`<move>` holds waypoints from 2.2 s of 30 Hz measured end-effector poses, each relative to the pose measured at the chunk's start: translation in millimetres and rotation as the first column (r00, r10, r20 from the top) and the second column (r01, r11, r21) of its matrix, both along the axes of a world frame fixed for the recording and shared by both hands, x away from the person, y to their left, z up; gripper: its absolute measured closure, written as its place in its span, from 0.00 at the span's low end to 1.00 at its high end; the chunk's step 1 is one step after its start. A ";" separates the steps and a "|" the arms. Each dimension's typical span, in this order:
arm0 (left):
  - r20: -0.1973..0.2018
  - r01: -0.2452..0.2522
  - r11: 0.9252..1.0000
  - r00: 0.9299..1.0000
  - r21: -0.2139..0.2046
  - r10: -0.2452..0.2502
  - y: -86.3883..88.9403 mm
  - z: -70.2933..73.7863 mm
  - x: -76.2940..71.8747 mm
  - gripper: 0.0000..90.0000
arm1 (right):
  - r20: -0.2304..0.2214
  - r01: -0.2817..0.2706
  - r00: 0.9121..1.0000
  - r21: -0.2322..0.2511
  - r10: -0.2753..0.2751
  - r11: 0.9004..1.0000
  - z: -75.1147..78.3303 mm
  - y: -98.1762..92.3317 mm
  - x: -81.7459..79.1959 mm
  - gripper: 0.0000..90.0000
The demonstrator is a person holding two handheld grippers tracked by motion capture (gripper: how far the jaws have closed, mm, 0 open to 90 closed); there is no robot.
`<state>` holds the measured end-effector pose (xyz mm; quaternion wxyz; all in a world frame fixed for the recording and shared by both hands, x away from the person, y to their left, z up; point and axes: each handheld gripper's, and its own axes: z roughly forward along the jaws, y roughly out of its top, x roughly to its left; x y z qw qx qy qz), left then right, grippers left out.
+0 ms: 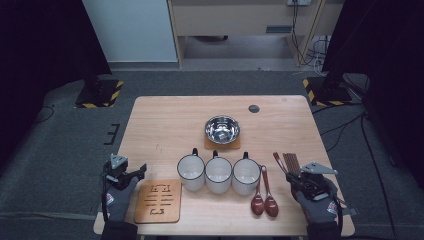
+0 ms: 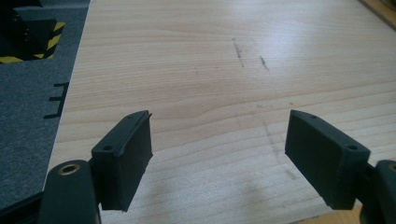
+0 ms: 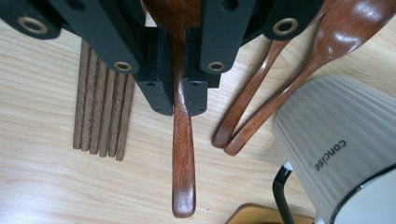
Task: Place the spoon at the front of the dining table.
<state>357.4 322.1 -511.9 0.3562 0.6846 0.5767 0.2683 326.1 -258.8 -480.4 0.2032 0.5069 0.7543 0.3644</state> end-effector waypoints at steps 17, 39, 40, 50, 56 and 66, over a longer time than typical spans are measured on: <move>0.030 0.066 0.998 0.997 -0.026 -0.065 -16.1 23.6 -5.5 0.25 | 0.037 -0.001 0.999 0.028 -0.001 1.000 11.5 -2.3 1.9 0.91; 0.104 0.154 0.987 0.983 -0.051 -0.148 -43.5 60.5 -14.7 0.25 | 0.091 0.005 0.996 0.051 -0.010 0.999 27.0 -3.9 3.4 0.91; 0.104 0.154 0.987 0.983 -0.051 -0.148 -43.5 60.5 -14.7 0.25 | 0.091 0.005 0.996 0.051 -0.010 0.999 27.0 -3.9 3.4 0.91; 0.125 0.194 0.981 0.974 -0.025 -0.189 -62.4 81.2 -7.9 0.25 | 0.103 0.005 0.995 0.055 -0.010 0.998 28.1 -2.7 4.7 0.91; 0.139 0.226 0.974 0.965 -0.015 -0.222 -78.3 94.7 -2.2 0.25 | 0.119 -0.001 0.993 0.066 -0.007 0.998 29.3 -4.2 6.3 0.91; 0.167 0.297 0.955 0.942 -0.007 -0.292 -112.3 116.2 5.5 0.25 | 0.144 -0.008 0.990 0.085 -0.004 0.996 34.2 -5.9 5.7 0.91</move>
